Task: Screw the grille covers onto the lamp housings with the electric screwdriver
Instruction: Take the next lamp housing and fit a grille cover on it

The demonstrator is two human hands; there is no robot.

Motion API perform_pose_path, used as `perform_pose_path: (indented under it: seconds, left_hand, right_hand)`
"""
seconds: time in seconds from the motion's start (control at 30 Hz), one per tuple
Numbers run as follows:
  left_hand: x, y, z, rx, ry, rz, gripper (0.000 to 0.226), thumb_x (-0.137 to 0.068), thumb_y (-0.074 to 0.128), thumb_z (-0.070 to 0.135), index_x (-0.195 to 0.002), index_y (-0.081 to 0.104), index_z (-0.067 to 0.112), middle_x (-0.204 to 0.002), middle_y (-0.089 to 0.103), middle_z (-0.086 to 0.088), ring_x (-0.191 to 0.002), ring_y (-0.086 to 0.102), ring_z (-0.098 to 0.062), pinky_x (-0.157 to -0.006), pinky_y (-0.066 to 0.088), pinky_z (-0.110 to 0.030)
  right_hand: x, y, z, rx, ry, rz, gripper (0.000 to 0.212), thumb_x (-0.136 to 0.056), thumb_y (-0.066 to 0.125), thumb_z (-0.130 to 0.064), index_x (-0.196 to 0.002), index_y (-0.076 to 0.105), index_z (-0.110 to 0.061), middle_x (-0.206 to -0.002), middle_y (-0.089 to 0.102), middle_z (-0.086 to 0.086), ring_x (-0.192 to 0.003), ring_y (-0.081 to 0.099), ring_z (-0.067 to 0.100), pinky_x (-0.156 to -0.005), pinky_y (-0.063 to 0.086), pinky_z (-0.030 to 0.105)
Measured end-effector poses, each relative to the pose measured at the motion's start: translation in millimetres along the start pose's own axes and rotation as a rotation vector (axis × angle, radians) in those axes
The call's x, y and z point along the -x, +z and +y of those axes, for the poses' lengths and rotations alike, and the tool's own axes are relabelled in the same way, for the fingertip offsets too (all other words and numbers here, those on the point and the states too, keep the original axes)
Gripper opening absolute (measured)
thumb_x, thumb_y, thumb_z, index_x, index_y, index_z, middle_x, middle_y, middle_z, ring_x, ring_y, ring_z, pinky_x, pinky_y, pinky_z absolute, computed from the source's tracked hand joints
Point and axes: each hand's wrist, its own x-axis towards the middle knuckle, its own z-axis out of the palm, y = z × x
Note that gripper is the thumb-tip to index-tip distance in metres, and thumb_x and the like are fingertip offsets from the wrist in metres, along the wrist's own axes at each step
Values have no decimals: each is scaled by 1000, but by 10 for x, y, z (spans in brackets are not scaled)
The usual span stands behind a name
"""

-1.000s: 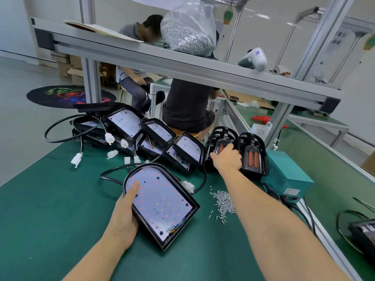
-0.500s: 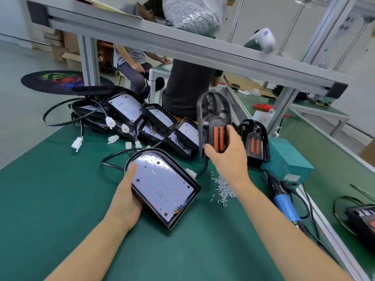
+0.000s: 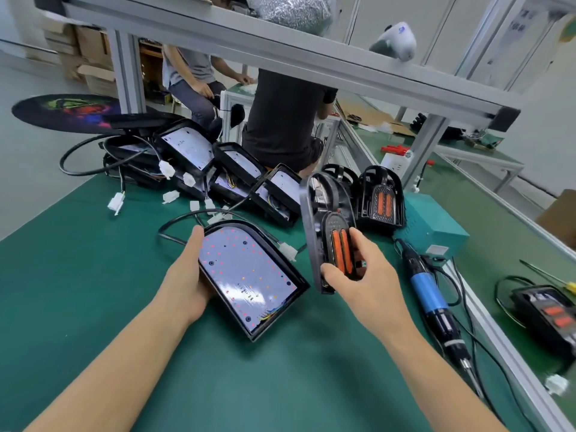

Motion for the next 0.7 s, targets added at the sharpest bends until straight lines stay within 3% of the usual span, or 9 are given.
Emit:
perform_pose_path:
  seconds: [0.13, 0.27, 0.37, 0.47, 0.57, 0.7]
  left_hand:
    - [59, 29, -20, 19, 9, -46, 62, -71, 61, 62, -109, 69, 15, -106, 72, -4, -93, 71, -18, -76, 49, -37]
    - [101, 72, -42, 75, 14, -120, 65, -76, 53, 65, -111, 70, 14, -113, 70, -9, -103, 67, -23, -87, 48, -41]
    - [112, 100, -40, 118, 14, -172, 60, -83, 46, 64, -101, 76, 15, -114, 69, -13, -101, 68, -26, -82, 52, -40]
    - [132, 115, -31, 166, -11, -225, 70, -87, 38, 67, -112, 70, 10, -115, 68, -14, -100, 68, -26, -74, 58, -36]
    - [145, 108, -18, 186, -8, -265, 78, -82, 41, 70, -128, 57, 9, -125, 63, -14, -114, 61, -28, -93, 48, -43]
    - [169, 92, -21, 155, 19, -329, 80, -79, 48, 67, -131, 55, 6, -127, 61, -16, -118, 58, -31, -94, 51, -45]
  right_hand:
    - [112, 115, -65, 134, -85, -80, 81, -75, 73, -41, -147, 40, -24, -125, 52, -13, -119, 46, 8, -95, 31, 18]
    - [224, 347, -215, 270, -205, -165, 86, -73, 62, -50, -149, 35, -23, -139, 44, -11, -125, 33, 5, -94, 22, 9]
    - [295, 529, -302, 318, -273, -192, 82, -74, 61, -48, -148, 34, -23, -140, 42, -12, -125, 33, 10, -97, 26, 15]
    - [316, 656, -341, 331, -285, -189, 83, -77, 63, -47, -150, 30, -24, -143, 38, -12, -128, 31, 10, -102, 29, 21]
    - [312, 712, -334, 335, -295, -191, 82, -78, 63, -47, -149, 30, -25, -143, 37, -12, -128, 30, 10, -101, 30, 20]
    - [325, 720, -285, 336, -287, -203, 83, -77, 63, -47, -150, 29, -25, -141, 37, -13, -126, 33, 10, -100, 32, 21]
